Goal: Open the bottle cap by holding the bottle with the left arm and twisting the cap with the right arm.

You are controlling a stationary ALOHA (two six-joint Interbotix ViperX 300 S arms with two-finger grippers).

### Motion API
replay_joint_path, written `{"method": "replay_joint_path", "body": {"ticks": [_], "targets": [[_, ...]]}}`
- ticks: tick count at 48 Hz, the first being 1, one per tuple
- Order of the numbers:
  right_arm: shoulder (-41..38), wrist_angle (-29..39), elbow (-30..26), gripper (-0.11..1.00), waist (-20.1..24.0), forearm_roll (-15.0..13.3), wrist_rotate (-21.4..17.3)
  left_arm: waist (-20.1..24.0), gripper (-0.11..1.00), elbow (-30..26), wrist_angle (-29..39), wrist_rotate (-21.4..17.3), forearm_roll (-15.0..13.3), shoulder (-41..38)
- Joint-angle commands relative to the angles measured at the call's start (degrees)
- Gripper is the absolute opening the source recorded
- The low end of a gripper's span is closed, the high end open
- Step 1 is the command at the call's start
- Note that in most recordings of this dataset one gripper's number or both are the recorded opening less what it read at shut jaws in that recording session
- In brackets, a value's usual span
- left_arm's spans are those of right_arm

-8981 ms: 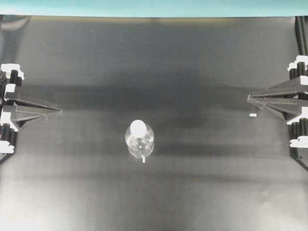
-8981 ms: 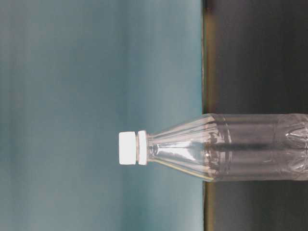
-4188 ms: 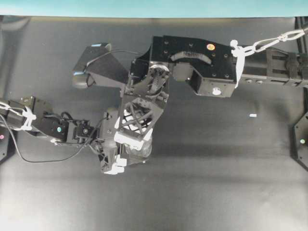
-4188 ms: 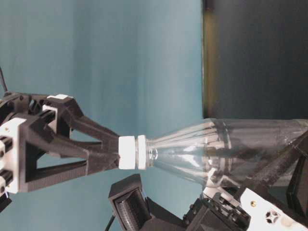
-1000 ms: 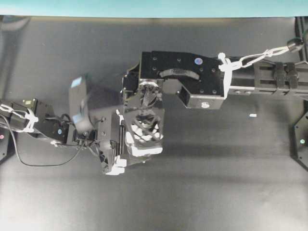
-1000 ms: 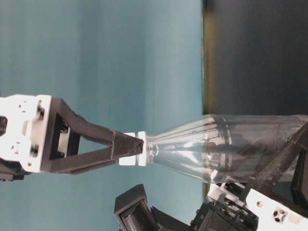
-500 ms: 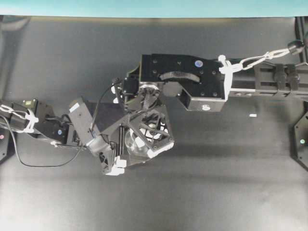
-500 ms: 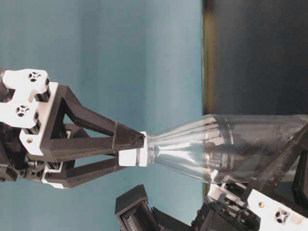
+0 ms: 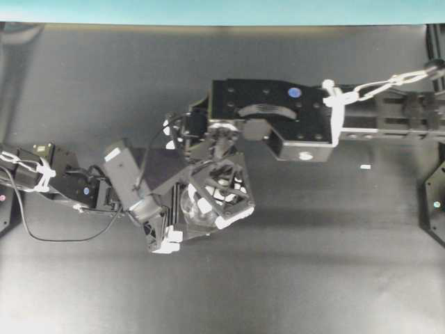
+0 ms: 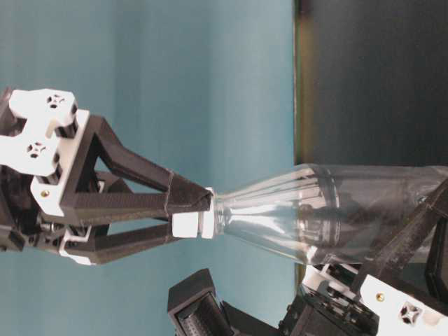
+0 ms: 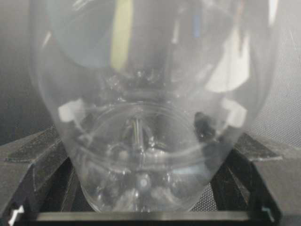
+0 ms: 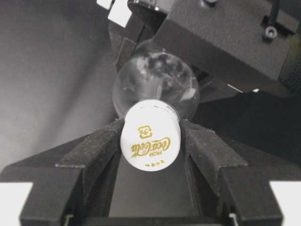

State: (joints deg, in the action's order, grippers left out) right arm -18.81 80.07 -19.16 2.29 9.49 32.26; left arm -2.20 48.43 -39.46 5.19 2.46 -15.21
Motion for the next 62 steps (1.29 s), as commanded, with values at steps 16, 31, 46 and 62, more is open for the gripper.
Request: {"method": "replay_joint_path", "body": {"ticks": [16, 31, 46, 62], "targets": [[7.03, -4.92, 3.08, 0.83, 1.23, -2.20, -3.16, 0.18, 0.86, -0.26, -0.09, 0.35, 0.09, 0.09], [7.21, 3.69, -2.72, 0.83, -2.99, -2.37, -47.55, 0.18, 0.86, -0.35, -0.09, 0.79, 0.09, 0.09], [2.64, 6.24, -7.82, 0.82, -2.72, -1.05, -65.04, 0.26, 0.86, -0.35, -0.09, 0.79, 0.09, 0.09], [-0.09, 5.89, -7.91, 0.82, -0.62, 0.62, -69.35, 0.00, 0.86, -0.44, -0.26, 0.97, 0.09, 0.00]]}}
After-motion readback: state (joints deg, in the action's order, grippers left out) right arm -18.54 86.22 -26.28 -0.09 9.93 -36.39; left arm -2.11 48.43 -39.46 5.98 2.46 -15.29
